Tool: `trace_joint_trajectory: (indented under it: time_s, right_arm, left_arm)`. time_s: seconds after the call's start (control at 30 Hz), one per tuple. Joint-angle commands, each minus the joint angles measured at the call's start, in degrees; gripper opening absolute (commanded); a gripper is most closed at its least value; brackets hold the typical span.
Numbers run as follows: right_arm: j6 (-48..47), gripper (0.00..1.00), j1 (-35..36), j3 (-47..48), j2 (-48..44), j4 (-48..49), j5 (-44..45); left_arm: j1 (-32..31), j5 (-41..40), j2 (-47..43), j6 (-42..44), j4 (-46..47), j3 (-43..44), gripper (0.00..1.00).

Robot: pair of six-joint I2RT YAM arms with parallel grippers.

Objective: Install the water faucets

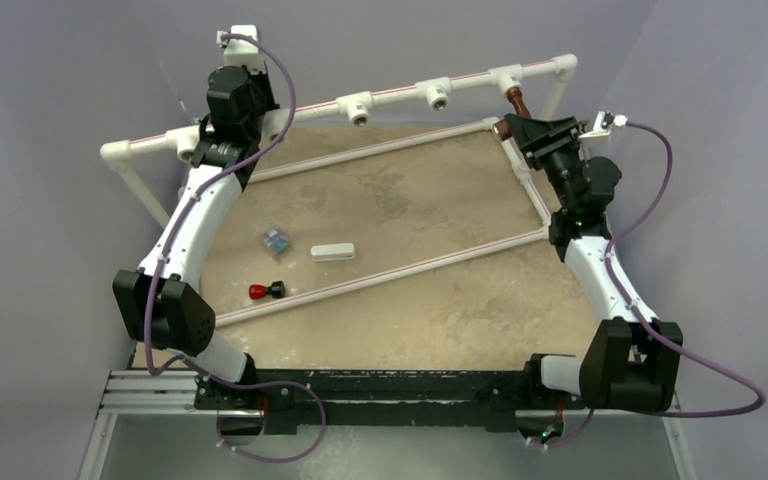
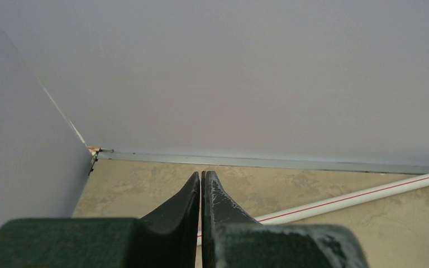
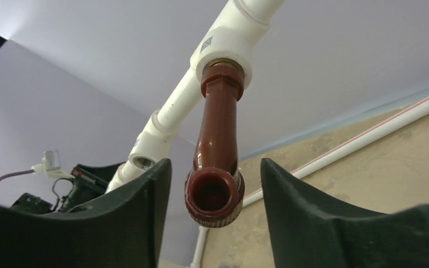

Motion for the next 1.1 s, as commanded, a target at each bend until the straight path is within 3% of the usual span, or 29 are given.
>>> trace_joint_trajectory:
  time_s: [0.0,0.1,0.33,0.63,0.8,1.07]
  right_arm:
    - [-12.39,0.65,-0.33,5.22,-2.38,-9.31,0.16]
    - [-21.06,0.74,-0.55,6.58,-4.24,-17.37,2.13]
    - [-38.20,0.82,-0.69,9.55,-10.27,-30.63,10.76]
    - [-60.84,0.82,3.17,18.23,-10.21,-39.16,11.96]
    - [-84.68,0.83,13.97,22.45,-10.63,-44.08,27.00]
    - [-124.08,0.85,21.83,19.69,-12.03,-46.35,37.12]
  left_arm:
    - [-0.20,-0.38,0.65,1.34,-6.09,-2.92,0.03]
    - [-0.16,-1.19,1.24,1.50,-5.55,-3.08,0.07]
    - [-0.20,-1.85,0.59,2.20,-5.21,-3.69,0.26]
    - [-0.11,-2.95,0.88,2.88,-4.82,-3.63,0.28]
    - [0.19,-1.30,0.86,1.76,-5.68,-2.58,0.29]
    - [2.75,2.83,1.15,-1.54,-8.87,-0.53,0.29]
